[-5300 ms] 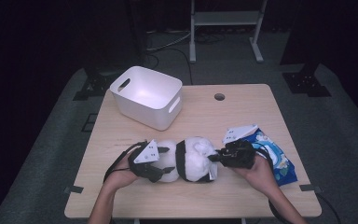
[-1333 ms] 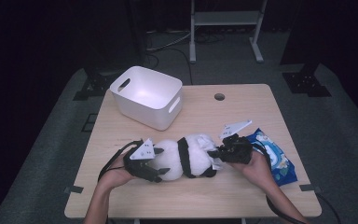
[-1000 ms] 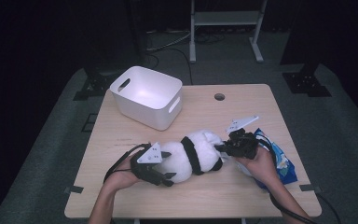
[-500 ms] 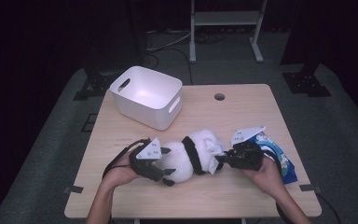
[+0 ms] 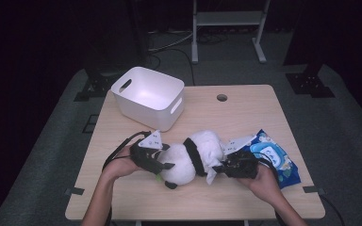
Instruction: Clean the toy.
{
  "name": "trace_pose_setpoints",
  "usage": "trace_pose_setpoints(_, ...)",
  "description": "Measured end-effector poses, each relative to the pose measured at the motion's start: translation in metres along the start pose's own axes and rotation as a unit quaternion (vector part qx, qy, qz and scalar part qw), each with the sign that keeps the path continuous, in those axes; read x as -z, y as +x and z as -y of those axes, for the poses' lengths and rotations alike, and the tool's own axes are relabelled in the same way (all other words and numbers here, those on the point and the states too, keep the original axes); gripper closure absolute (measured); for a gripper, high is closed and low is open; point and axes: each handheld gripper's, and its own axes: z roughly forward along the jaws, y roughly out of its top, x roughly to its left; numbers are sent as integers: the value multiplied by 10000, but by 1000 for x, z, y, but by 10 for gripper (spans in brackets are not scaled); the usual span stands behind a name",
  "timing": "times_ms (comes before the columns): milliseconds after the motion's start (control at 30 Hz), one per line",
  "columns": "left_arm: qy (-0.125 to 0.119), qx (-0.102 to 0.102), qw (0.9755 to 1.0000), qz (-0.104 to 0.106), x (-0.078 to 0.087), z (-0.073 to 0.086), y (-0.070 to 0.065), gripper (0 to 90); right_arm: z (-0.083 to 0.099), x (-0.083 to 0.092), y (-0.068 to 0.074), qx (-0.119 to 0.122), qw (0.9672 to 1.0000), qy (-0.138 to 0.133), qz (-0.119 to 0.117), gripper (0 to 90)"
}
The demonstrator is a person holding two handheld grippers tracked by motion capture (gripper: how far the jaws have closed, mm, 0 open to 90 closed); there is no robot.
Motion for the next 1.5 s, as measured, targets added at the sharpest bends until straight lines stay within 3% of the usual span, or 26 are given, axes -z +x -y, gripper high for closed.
trace_pose_setpoints(267,101,-114,9997,207,-8,-5,-17,285,4,7,-15,-226,9995,-119,159,805)
trace_pose_setpoints(533,208,-447,9980,390,-18,-16,-32,287,2,7,-38,-489,9978,-210,383,805)
trace_pose_setpoints(700,116,-493,9985,214,-11,-17,-29,288,1,6,-42,-567,9974,-283,343,805)
trace_pose_setpoints(800,13,-363,9993,-12,1,-15,-19,289,1,8,-32,-476,9981,-283,285,806)
trace_pose_setpoints(900,126,-291,9991,-289,8,-11,-10,314,0,8,-21,-337,9989,-268,165,805)
trace_pose_setpoints(967,224,-251,9988,-363,8,-8,-4,328,-1,6,-14,-237,9994,-247,38,805)
trace_pose_setpoints(1067,340,-142,9991,-222,3,-4,1,328,-4,0,-5,-98,9997,-186,-156,805)
trace_pose_setpoints(1133,463,-157,9988,-1,-6,-2,1,329,-6,-5,0,-17,9997,-117,-197,805)
trace_pose_setpoints(1267,241,-152,9988,406,-15,-1,-5,329,-8,-11,-3,-5,9999,-18,-164,805)
trace_pose_setpoints(1500,331,-345,9974,543,-25,-6,-24,330,-6,-10,-17,-207,9997,-93,-64,805)
